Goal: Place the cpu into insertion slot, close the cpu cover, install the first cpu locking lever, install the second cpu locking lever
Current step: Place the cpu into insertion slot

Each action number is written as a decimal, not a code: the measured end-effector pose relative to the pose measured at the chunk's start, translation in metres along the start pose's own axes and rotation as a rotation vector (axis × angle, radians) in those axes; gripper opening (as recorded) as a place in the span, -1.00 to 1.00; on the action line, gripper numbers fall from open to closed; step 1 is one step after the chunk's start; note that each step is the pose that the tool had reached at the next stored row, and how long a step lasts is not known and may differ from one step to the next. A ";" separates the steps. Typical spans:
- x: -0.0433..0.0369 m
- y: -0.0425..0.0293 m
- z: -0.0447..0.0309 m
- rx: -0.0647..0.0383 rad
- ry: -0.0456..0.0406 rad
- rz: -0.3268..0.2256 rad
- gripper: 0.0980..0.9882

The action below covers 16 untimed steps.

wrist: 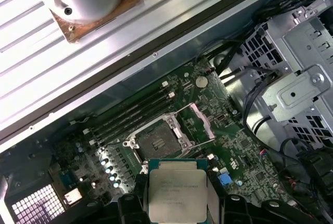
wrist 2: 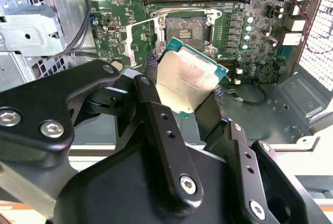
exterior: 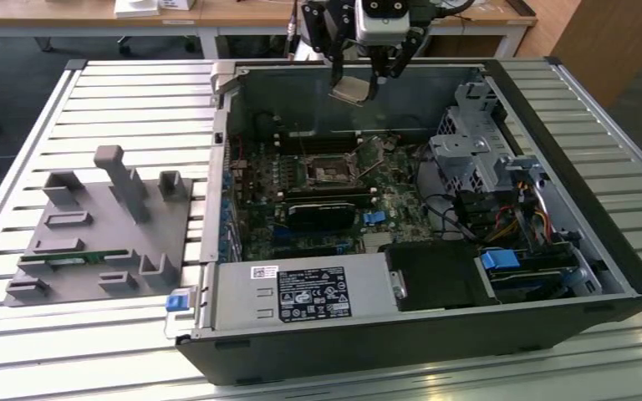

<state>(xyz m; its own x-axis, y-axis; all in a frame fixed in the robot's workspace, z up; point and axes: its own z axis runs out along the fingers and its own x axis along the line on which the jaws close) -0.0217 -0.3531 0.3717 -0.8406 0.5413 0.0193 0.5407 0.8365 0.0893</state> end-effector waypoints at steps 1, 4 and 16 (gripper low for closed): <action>0.0000 0.0000 0.0000 0.000 -0.0004 0.005 -0.01; 0.0000 0.0000 0.0001 0.000 -0.0015 0.017 -0.01; 0.0000 -0.0001 0.0004 -0.001 -0.0059 0.066 -0.01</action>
<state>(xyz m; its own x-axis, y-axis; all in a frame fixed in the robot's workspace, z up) -0.0217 -0.3531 0.3713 -0.8027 0.5961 0.0193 0.5952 0.7986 0.0893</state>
